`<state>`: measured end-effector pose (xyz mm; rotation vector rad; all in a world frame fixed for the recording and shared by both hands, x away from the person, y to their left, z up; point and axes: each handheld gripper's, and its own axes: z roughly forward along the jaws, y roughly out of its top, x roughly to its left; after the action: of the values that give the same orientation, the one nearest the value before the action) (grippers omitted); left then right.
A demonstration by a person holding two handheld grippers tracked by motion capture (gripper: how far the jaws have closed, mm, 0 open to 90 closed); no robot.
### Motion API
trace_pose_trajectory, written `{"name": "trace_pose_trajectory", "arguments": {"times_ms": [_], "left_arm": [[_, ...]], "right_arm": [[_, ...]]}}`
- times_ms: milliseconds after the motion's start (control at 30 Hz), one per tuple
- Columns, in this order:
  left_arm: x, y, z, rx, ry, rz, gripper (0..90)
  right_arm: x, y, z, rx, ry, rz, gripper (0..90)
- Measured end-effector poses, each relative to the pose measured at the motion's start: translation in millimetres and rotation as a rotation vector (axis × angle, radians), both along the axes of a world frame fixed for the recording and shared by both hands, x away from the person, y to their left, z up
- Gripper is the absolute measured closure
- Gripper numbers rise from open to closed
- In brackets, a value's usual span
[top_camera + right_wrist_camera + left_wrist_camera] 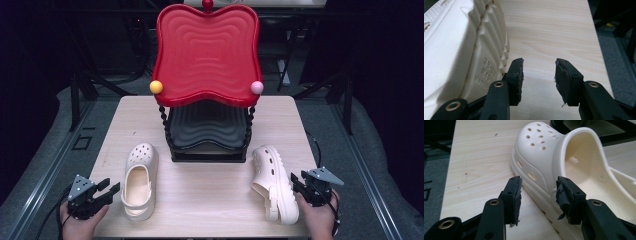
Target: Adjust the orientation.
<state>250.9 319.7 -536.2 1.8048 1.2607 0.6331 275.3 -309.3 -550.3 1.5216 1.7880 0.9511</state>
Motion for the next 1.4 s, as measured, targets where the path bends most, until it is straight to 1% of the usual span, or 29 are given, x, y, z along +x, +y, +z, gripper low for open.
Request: {"name": "trace_pose_trajectory", "arguments": {"times_ms": [133, 200, 233, 300, 333, 367, 467, 500, 567, 633, 667, 733, 833, 867, 933, 967, 1000, 1033, 1067, 1100, 1167, 1267, 1333, 1367, 1400], "left_arm": [[-2.6, -7.4, 6.4, 0.001, -0.025, -0.027, 56.4], [-2.9, -12.4, 8.3, 0.026, -0.034, -0.03, 57.0], [-2.4, -14.4, 8.5, 0.029, -0.038, -0.035, 57.1], [-1.2, -17.8, 8.8, 0.043, -0.039, -0.04, 59.4], [-0.3, -19.1, 8.9, 0.05, -0.037, -0.039, 60.1], [1.3, -20.3, 8.4, 0.051, -0.039, -0.039, 61.2], [6.8, -23.4, 7.3, 0.053, -0.029, -0.032, 63.3], [8.5, -24.9, 7.1, 0.062, -0.03, -0.03, 64.3], [12.1, -28.0, 7.4, 0.074, -0.03, -0.024, 65.4], [15.8, -31.2, 8.6, 0.078, -0.031, -0.02, 65.4], [17.2, -33.0, 8.9, 0.088, -0.033, -0.018, 65.7], [19.5, -36.4, 8.9, 0.097, -0.02, -0.023, 67.3], [23.8, -41.4, 9.1, 0.15, -0.019, -0.035, 69.4], [25.9, -43.3, 8.7, 0.152, -0.02, -0.035, 70.1], [29.7, -46.1, 8.6, 0.174, -0.02, -0.035, 71.9], [31.3, -47.8, 8.6, 0.189, -0.024, -0.03, 71.9], [32.5, -49.1, 9.2, 0.205, -0.023, -0.029, 72.4], [33.7, -50.2, 9.5, 0.219, -0.026, -0.029, 73.2], [34.8, -51.1, 9.9, 0.226, -0.029, -0.027, 73.8], [35.8, -51.8, 10.1, 0.231, -0.03, -0.025, 74.7], [37.5, -52.8, 10.4, 0.235, -0.029, -0.022, 76.1], [38.2, -54.5, 10.2, 0.248, -0.034, -0.019, 76.4], [37.4, -55.2, 9.3, 0.262, -0.049, -0.018, 77.6], [37.0, -55.2, 9.1, 0.263, -0.047, -0.019, 77.9], [36.9, -55.1, 8.8, 0.259, -0.051, -0.017, 78.2]], "right_arm": [[-0.5, -1.5, 1.7, 0.025, -0.008, -0.01, 58.5], [-1.3, -2.3, 2.3, 0.024, -0.005, -0.015, 58.8], [-1.6, -2.5, 2.3, 0.024, -0.003, -0.014, 58.8], [-1.9, -2.6, 2.2, 0.027, -0.005, -0.016, 59.0], [-1.7, -1.6, 1.5, 0.044, -0.018, -0.026, 58.9], [-2.1, -2.9, 2.5, 0.034, -0.007, -0.017, 59.0], [-2.4, -3.8, 1.7, 0.032, -0.008, -0.021, 58.9], [-2.5, -4.3, 1.7, 0.03, -0.003, -0.021, 58.9], [-3.0, -4.9, 1.2, 0.043, 0.001, -0.028, 58.9], [-3.0, -5.4, 0.6, 0.043, -0.003, -0.035, 58.9], [-3.4, -6.1, 0.7, 0.05, 0.001, -0.035, 58.9], [-3.5, -7.3, 0.1, 0.056, 0.006, -0.038, 58.9], [-3.2, -8.6, -0.2, 0.067, 0.007, -0.04, 58.9], [-3.2, -8.8, -0.1, 0.067, 0.007, -0.042, 58.9], [-3.6, -8.6, 0.2, 0.07, 0.005, -0.043, 58.8], [-4.3, -9.3, 1.4, 0.054, 0.017, -0.041, 58.8], [-4.4, -9.2, 1.5, 0.055, 0.015, -0.041, 58.8], [-3.8, -8.2, 0.3, 0.072, -0.002, -0.042, 58.7], [-4.4, -9.1, 1.5, 0.057, 0.013, -0.039, 58.7], [-4.2, -9.2, 1.1, 0.058, 0.011, -0.039, 58.7], [-3.5, -8.7, 0.0, 0.075, 0.005, -0.04, 58.6], [-3.7, -8.7, 0.1, 0.074, 0.004, -0.041, 58.6], [-4.1, -8.9, 0.7, 0.067, 0.009, -0.043, 58.6], [-4.2, -9.0, 0.8, 0.063, 0.012, -0.043, 58.6], [-3.9, -8.7, 0.4, 0.069, 0.008, -0.04, 58.6]]}}
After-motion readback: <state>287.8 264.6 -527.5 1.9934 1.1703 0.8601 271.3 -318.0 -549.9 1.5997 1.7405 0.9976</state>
